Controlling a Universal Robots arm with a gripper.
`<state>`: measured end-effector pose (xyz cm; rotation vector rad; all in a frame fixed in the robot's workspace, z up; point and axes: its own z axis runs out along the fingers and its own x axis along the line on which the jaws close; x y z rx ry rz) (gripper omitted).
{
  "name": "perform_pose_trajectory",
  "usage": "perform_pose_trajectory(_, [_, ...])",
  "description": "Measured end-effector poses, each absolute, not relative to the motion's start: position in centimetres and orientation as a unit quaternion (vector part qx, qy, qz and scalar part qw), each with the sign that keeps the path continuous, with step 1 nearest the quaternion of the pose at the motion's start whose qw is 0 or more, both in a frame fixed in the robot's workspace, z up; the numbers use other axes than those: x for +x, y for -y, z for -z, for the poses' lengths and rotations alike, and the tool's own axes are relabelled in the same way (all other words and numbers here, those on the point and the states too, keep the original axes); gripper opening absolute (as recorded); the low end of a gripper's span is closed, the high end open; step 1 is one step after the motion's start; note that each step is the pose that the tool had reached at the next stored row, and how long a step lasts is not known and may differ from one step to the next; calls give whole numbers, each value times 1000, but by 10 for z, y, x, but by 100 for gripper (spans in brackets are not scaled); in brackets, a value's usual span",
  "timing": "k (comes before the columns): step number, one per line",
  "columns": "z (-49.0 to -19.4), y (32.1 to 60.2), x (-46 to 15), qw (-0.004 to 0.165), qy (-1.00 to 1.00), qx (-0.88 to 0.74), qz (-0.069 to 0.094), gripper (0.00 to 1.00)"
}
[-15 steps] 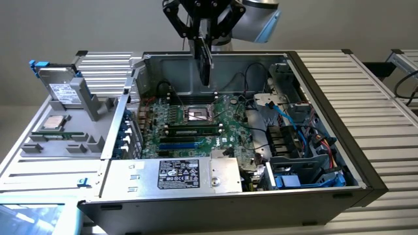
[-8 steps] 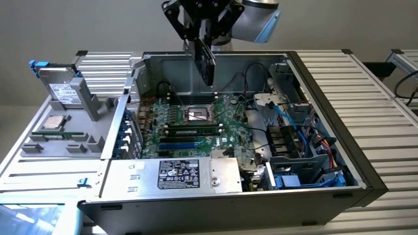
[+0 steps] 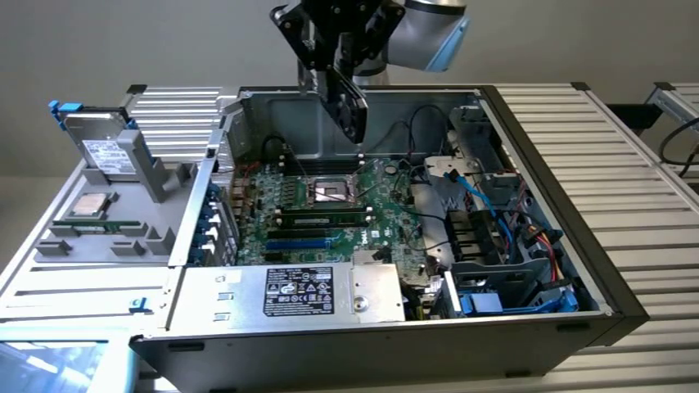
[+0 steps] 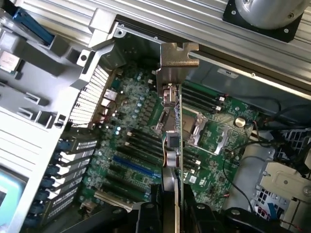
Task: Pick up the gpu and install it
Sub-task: 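Insert the gpu into the slot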
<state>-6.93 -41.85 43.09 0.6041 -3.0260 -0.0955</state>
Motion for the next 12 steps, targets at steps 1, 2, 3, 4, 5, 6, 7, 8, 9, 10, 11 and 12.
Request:
perform_pose_trajectory(1, [-431,418,-69,27,978,204,31,28])
perform_pose_trajectory(2, [-431,418,-69,28,976,213,30,28])
perform_pose_trajectory(3, [-431,418,-69,28,974,223,30,28])
perform_pose_trajectory(4, [-430,418,-69,28,972,231,30,28])
perform_pose_trajectory(5, [-430,418,-69,28,970,240,30,28])
perform_pose_trajectory(6, [-430,418,-69,29,968,249,29,28])
perform_pose_trajectory(7, [-430,418,-69,29,965,257,29,28])
perform_pose_trajectory(8, [-430,418,-69,29,963,267,29,28])
perform_pose_trajectory(9, [-430,418,-69,30,960,275,29,28])
perform_pose_trajectory(10, [-430,418,-69,30,958,284,28,28])
perform_pose_trajectory(11, [-430,418,-69,30,955,293,28,28])
perform_pose_trajectory(12, [-430,418,-69,30,953,301,28,28])
